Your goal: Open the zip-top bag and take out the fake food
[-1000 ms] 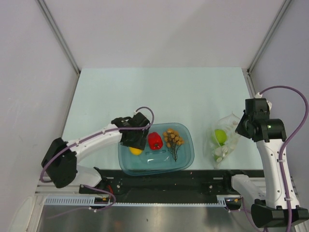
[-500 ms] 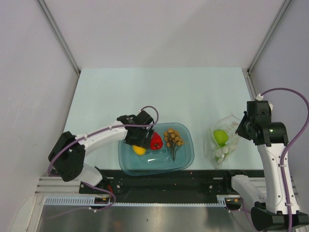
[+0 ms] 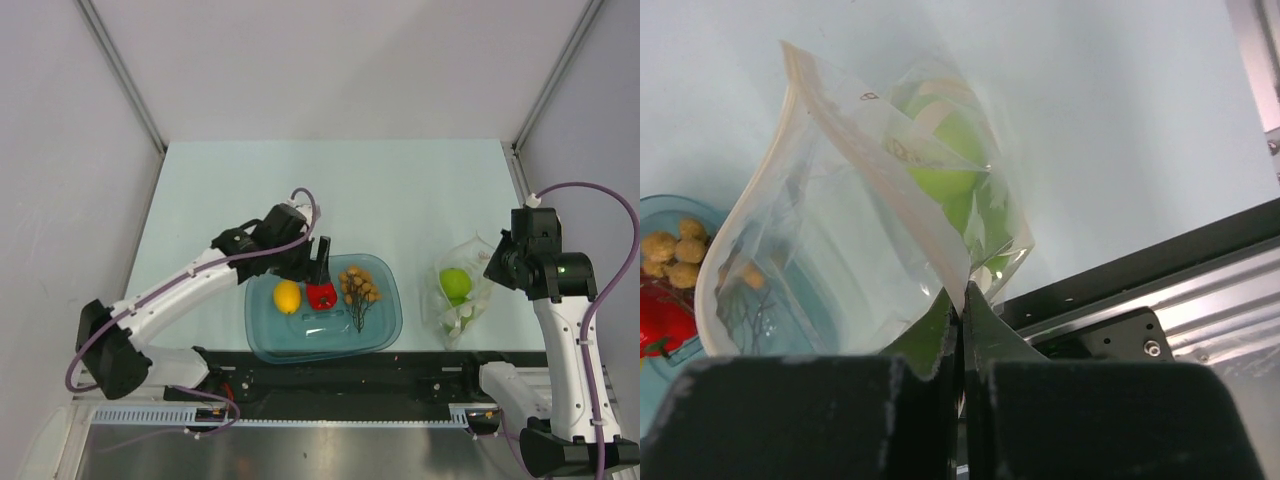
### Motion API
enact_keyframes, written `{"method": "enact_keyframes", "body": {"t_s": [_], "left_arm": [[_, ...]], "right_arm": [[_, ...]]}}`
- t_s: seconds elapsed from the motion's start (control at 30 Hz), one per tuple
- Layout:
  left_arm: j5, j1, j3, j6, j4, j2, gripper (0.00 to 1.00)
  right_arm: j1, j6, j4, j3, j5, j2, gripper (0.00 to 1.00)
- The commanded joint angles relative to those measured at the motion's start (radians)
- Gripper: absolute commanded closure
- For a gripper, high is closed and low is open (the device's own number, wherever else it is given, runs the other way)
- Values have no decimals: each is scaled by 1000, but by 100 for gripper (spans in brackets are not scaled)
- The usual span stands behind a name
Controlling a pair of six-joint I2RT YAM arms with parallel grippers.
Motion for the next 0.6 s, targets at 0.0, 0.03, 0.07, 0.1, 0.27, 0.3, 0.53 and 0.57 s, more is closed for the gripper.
{"method": "enact_keyframes", "body": {"t_s": [0.0,0.03,0.07,0.1,0.27,0.3,0.53,0.57], "left_arm": [[368,4,50,-27,309,-103,27],[428,3,25,-106,465,-100,32],[476,0,16,-154,547,-91,37],[541,-7,7,-202,627,-56,45],[582,-100,157,-334,827,137,63],[579,-137,200,-334,815,171,67],[579,-257,522,-325,694,437,85],[558,-263,539,-325,671,481,89]], "right_arm": [[5,-10,28,6,-86,-6,100],[5,-5,28,4,-97,-7,100],[6,-3,29,6,-123,-7,100],[5,-2,31,7,-138,-6,100],[6,24,22,27,-210,-15,100],[8,27,20,27,-220,-17,100],[12,64,32,6,-292,-29,100],[11,70,32,7,-295,-33,100]]}}
